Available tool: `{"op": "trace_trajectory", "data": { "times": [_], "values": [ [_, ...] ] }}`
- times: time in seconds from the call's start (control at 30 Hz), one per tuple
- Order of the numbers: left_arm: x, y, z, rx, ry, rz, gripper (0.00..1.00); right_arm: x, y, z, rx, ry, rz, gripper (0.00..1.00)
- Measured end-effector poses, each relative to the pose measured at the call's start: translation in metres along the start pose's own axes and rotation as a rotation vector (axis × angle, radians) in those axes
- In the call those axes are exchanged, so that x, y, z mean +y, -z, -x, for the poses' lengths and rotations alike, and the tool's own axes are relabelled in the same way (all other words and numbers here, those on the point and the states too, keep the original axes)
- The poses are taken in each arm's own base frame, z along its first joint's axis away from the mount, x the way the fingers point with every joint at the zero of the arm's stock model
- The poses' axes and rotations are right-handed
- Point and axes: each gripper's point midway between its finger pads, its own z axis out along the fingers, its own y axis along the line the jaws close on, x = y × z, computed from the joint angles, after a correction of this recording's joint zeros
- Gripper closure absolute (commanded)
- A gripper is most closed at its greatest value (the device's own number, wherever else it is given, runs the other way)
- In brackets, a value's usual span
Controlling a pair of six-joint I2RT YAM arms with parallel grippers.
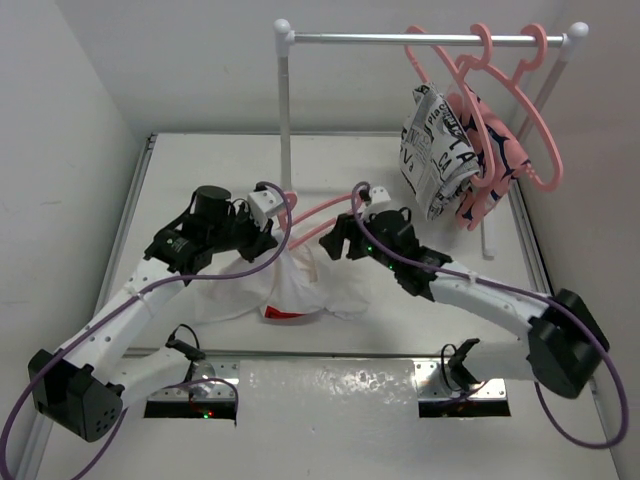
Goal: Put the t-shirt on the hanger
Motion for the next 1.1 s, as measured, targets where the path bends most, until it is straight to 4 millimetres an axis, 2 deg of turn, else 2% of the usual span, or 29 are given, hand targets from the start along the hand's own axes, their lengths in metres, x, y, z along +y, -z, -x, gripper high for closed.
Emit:
{"op": "trace_trajectory", "data": {
  "times": [0.17,0.27,0.37,0.5,0.63,0.77,0.87,0.9,0.97,1.03,1.1],
  "values": [
    [-0.002,-0.003,-0.004,0.0,0.048,-0.001,1.0,-0.017,-0.022,-0.081,0.162,-0.114,-0.046,0.29],
    [-0.002,-0.002,-0.003,-0.007,0.062,0.003,1.0,-0.016,-0.035,-0.1,0.207,-0.139,-0.042,0.31],
    [0.0,-0.002,-0.001,-0.019,0.068,0.011,1.0,-0.006,-0.042,-0.105,0.216,-0.158,-0.006,0.31],
    [0.002,-0.003,-0.003,-0.022,0.073,0.017,1.0,0.004,-0.043,-0.101,0.205,-0.166,0.04,0.31],
    [0.002,-0.003,-0.004,-0.022,0.08,0.018,1.0,0.008,-0.042,-0.098,0.198,-0.159,0.051,0.3],
    [0.002,-0.003,-0.002,-0.033,0.098,0.016,1.0,0.007,-0.046,-0.109,0.221,-0.176,0.043,0.32],
    [0.007,-0.001,0.001,-0.051,0.127,0.015,1.0,-0.002,-0.052,-0.13,0.239,-0.237,0.029,0.66],
    [0.009,0.0,0.001,-0.057,0.14,0.014,1.0,-0.007,-0.051,-0.139,0.255,-0.255,0.018,0.84],
    [0.013,0.003,0.001,-0.068,0.161,0.011,1.0,-0.017,-0.048,-0.157,0.29,-0.29,-0.011,1.0],
    [0.011,0.005,0.003,-0.079,0.167,-0.003,1.0,-0.022,-0.048,-0.157,0.288,-0.319,-0.024,1.0],
    [0.006,0.008,0.004,-0.087,0.147,-0.031,1.0,-0.031,-0.046,-0.141,0.237,-0.356,-0.04,1.0]
  ]
}}
